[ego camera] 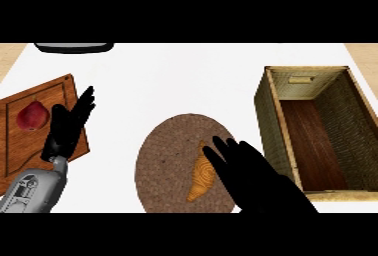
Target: Pick the croissant from the placemat and place it in the basket
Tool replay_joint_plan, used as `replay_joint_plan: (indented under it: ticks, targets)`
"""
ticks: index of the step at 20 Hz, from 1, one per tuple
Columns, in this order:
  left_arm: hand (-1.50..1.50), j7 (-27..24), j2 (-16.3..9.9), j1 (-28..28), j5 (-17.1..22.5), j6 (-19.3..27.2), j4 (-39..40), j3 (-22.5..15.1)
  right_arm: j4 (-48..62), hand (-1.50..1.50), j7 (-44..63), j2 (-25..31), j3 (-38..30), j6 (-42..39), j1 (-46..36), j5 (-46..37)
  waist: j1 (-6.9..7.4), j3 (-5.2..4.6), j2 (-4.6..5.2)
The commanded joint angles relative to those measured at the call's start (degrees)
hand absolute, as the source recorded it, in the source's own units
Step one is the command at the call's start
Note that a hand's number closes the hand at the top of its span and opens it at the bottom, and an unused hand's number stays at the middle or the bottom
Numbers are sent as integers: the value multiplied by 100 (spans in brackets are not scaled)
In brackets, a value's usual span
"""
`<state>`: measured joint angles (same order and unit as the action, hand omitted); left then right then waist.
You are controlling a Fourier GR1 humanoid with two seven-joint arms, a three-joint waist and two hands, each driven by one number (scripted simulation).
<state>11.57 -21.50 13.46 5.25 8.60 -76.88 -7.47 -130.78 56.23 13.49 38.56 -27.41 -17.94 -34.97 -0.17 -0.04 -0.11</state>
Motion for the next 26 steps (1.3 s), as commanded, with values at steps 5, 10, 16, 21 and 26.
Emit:
replay_joint_plan:
  ticks: [5,10,16,21,26]
  targets:
    - [0,-27,110,-515,-254,-84,-499,106,438,-150,-474,-10,-387,-79,453,-432,33,5,5]
    - [0,361,237,75,-364,-200,-274,310,995,-150,-1087,-234,86,426,903,-1058,16,5,8]
    - [0,-47,240,-5,-436,-534,95,617,1611,-150,-1767,-334,-150,741,971,-1378,8,4,12]
    - [0,274,574,-326,-750,-269,-531,438,2401,-150,-2048,-786,170,1295,978,-1974,26,5,7]
    - [0,74,513,-190,-757,-577,-271,765,2702,-150,-2415,-914,-90,1244,1042,-1972,18,4,9]
